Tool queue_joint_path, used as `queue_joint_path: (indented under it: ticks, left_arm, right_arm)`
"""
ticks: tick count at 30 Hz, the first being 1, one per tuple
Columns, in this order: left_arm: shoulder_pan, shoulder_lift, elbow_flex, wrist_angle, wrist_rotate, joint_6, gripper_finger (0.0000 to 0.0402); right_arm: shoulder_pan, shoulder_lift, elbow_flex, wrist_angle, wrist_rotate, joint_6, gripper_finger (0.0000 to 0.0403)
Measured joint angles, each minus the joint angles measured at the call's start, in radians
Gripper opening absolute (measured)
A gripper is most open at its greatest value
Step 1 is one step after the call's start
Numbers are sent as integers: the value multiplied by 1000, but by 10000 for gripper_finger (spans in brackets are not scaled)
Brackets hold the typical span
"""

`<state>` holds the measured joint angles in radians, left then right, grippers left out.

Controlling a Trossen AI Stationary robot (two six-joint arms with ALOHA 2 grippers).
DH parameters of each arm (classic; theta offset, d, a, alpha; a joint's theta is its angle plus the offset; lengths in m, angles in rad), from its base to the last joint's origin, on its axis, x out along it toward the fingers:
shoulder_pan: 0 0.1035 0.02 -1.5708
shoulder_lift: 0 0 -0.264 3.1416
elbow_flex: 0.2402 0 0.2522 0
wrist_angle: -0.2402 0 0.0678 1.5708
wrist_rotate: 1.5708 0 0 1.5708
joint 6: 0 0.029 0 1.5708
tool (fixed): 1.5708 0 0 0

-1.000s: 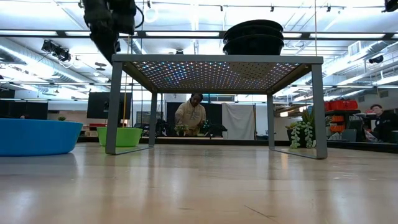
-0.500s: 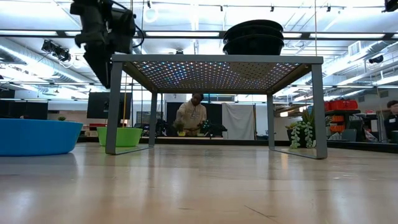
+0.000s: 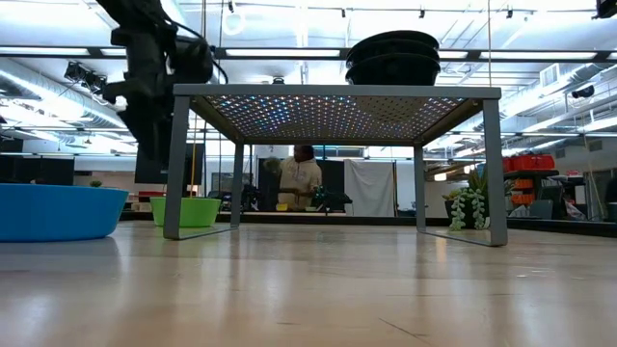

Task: Pick & Place Mini bowls
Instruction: Put the light green plastic bowl on the shelf

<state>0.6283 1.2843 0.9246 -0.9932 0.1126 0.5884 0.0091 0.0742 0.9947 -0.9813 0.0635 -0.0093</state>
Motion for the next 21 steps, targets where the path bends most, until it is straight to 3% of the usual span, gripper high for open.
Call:
queue_joint_path:
  ticks: [11, 21]
  left_arm:
    - [0, 178, 0, 63, -33, -72, 234]
    - [0, 223, 0, 168, -39, -71, 234]
  right_arm:
    - [0, 0, 0, 0, 0, 0, 23]
    - [0, 1, 0, 0, 0, 0, 23]
